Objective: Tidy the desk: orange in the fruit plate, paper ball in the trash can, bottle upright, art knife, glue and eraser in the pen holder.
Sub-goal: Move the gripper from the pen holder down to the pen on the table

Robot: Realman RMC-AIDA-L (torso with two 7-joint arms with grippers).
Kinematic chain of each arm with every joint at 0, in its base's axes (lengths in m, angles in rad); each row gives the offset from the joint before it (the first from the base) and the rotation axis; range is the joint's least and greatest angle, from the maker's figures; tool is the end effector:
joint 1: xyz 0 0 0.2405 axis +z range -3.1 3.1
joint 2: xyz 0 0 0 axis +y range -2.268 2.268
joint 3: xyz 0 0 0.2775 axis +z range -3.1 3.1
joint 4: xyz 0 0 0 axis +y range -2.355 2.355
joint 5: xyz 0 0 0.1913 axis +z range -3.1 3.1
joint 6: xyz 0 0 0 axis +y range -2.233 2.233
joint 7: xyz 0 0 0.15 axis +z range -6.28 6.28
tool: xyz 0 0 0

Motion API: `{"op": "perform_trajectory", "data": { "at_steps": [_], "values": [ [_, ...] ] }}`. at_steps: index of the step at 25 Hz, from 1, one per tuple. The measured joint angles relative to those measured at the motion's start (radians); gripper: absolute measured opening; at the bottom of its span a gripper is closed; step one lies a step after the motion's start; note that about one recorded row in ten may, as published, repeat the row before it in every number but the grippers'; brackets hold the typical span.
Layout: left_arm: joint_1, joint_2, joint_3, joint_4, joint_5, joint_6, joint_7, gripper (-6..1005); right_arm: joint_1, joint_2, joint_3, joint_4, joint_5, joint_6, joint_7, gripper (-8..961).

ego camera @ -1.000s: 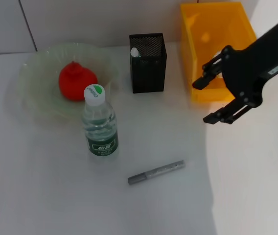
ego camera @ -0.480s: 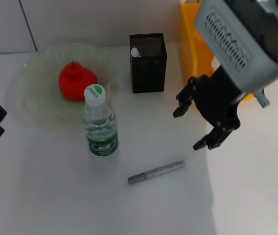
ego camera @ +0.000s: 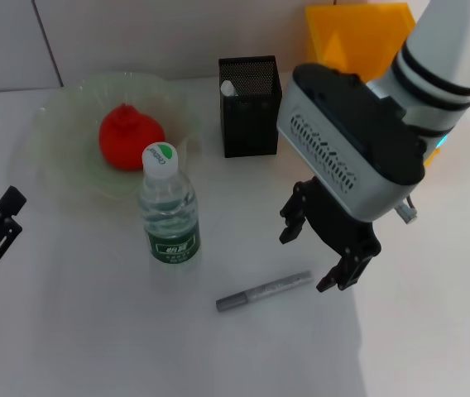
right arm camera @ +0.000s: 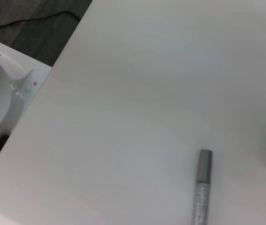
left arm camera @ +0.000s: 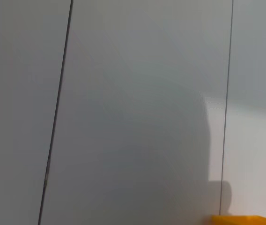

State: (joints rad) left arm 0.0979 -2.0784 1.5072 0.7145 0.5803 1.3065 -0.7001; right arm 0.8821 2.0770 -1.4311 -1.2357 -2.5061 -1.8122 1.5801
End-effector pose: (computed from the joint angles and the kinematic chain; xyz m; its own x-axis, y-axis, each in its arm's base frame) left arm -0.3171 0.2171 0.0038 0.5886 -0.0605 0.8062 0.6779 -0.5063 -0.5330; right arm 0.1304 0.3460 -0.0342 0.7882 0.4644 0.4039 0.3888 -0.8844 0.2581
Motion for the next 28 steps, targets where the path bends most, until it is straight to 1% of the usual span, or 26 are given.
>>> {"op": "perform_trajectory", "data": {
  "at_steps": [2, 3, 7, 11, 16, 19, 22, 28],
  "values": [
    [0.0, -0.001, 0.013, -0.001, -0.002, -0.008, -0.001, 694, 0.01, 0.001, -0.021, 0.063, -0.013, 0.047, -0.014, 722],
    [0.0, -0.001, 0.013, -0.001, -0.002, -0.008, -0.001, 694, 0.01, 0.001, -0.021, 0.063, -0.013, 0.047, -0.014, 722],
    [-0.001, 0.0, 0.026, -0.006, -0.004, -0.018, 0.0, 694, 0.008, 0.004, -0.053, 0.124, -0.047, 0.124, -0.017, 722],
    [-0.003, 0.0, 0.026, -0.012, -0.005, -0.018, 0.0, 694, 0.014, 0.007, -0.074, 0.141, -0.046, 0.135, -0.011, 721],
    [-0.008, 0.0, 0.028, -0.014, -0.005, -0.018, -0.001, 694, 0.019, 0.009, -0.163, 0.166, -0.046, 0.192, 0.051, 721],
    [-0.014, 0.0, 0.039, -0.015, -0.005, -0.018, 0.003, 694, 0.031, 0.01, -0.169, 0.189, -0.043, 0.208, 0.083, 721],
    [-0.024, 0.002, 0.049, -0.02, -0.006, -0.018, 0.004, 694, 0.053, 0.011, -0.196, 0.22, -0.042, 0.227, 0.179, 722],
    [-0.031, 0.003, 0.05, -0.025, -0.006, -0.018, 0.005, 694, 0.055, 0.013, -0.212, 0.223, -0.042, 0.229, 0.235, 720]
  ]
}}
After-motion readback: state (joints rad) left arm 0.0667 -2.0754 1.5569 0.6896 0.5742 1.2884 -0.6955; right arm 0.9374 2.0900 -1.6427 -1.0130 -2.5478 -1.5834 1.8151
